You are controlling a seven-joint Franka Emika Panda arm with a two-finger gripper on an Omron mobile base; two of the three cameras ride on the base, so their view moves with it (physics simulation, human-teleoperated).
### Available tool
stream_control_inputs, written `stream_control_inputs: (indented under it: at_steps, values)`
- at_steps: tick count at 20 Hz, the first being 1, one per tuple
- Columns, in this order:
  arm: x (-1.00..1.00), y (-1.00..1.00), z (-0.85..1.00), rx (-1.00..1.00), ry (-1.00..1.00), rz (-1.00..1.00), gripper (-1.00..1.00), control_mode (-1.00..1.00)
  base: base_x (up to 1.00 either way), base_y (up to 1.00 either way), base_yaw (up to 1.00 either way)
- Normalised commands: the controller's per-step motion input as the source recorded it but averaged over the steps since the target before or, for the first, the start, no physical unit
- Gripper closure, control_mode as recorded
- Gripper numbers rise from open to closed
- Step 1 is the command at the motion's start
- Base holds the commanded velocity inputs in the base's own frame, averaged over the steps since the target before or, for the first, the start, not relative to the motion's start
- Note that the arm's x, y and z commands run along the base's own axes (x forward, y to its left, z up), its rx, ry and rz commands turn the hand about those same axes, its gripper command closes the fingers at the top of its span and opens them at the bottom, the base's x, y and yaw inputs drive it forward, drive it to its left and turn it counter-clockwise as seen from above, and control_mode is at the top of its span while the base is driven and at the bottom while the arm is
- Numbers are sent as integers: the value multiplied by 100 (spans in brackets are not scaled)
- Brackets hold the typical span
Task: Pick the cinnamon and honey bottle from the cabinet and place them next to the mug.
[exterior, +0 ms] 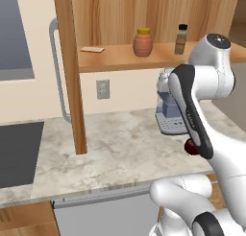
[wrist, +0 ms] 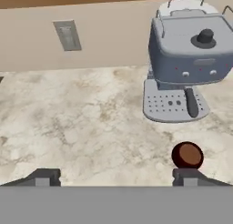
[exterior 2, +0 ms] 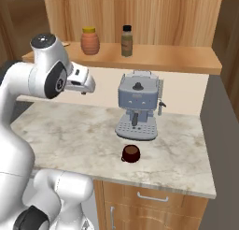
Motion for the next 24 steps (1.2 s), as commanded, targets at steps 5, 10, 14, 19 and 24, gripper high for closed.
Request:
stream_control_inputs:
  at_steps: [5,10,14,19,24]
  values:
    - [0,-24,96,0,-34,-20,-100,-100,0,0,0]
    - [7,-45,86,3,-17,-8,-100,-100,0,0,0]
    - [27,-69,42,9,-7,0,-100,-100,0,0,0]
    - [44,-50,8,4,0,2,-100,-100,0,0,0]
    - [50,-19,0,0,0,1,-100,-100,0,0,0]
